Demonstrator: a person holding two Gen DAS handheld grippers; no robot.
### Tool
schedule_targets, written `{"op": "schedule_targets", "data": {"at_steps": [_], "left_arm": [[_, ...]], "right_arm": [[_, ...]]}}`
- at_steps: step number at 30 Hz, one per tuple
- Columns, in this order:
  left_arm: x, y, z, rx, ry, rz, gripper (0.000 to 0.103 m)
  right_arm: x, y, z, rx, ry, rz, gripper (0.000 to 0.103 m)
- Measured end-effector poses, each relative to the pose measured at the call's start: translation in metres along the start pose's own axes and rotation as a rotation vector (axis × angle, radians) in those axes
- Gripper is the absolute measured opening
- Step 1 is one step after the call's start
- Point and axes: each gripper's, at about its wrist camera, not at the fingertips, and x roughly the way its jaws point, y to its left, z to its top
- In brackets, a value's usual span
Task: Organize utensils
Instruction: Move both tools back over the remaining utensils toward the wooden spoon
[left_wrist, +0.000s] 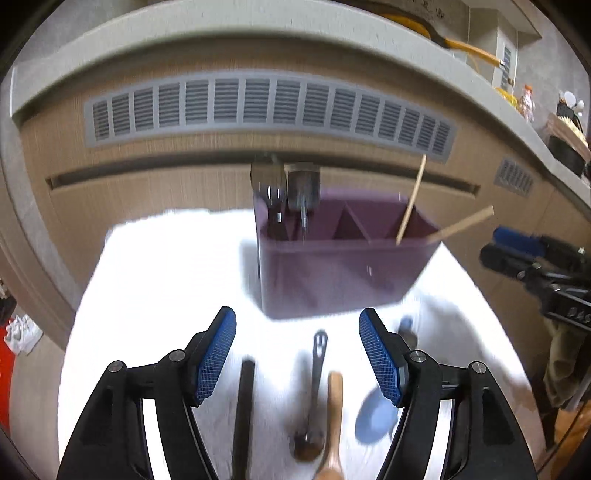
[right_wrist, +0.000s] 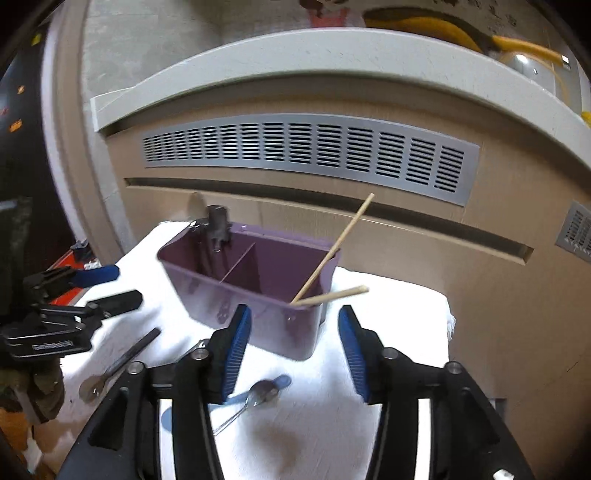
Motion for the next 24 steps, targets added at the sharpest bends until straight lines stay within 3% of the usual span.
{"op": "schedule_targets", "data": {"at_steps": [6, 11, 24], "left_arm": [[0.001, 0.001, -0.033, 0.011, 0.084, -0.019, 0.070], [-0.002, 0.004, -0.057, 0.007, 0.131, -0.029, 0.070], [-0.025, 0.031, -0.086, -0.057, 0.174, 0.004, 0.070]], "right_arm": [[-0.005, 0.017, -0.020, -0.034, 0.036, 0.021, 0.059], [0.010, 0.025, -0.039, -0.032, 0.117, 0.064, 0.059], [0.033, 0.048, -0.067, -0.047, 0.235, 0.137, 0.059]]}}
